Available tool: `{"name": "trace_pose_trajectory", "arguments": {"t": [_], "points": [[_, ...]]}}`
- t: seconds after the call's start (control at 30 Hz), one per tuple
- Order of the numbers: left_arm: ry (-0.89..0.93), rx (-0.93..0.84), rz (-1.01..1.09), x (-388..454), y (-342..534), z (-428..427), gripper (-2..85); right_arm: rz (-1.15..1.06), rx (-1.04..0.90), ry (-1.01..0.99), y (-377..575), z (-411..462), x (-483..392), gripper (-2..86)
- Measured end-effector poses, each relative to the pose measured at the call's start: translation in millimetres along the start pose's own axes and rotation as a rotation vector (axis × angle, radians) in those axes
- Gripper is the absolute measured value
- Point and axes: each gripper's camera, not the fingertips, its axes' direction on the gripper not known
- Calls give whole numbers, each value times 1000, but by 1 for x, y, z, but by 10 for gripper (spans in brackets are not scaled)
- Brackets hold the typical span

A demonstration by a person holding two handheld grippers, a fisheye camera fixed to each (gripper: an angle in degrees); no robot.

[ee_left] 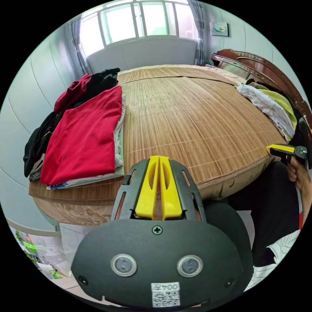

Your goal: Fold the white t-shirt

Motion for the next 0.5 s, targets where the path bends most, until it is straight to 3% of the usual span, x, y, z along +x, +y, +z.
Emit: {"name": "trace_pose_trajectory", "arguments": {"t": [0.17,0.3,0.5], "points": [[-67,-24,-10,30,-9,8,5,-8,-7,-41,-5,-4,11,-5],[-156,-18,98,61,-9,12,3,38,-12,-162,-10,-6,38,-3],[-119,-50,2,66,-17,13,3,117,-8,-297,-15,-10,70,-5]]}}
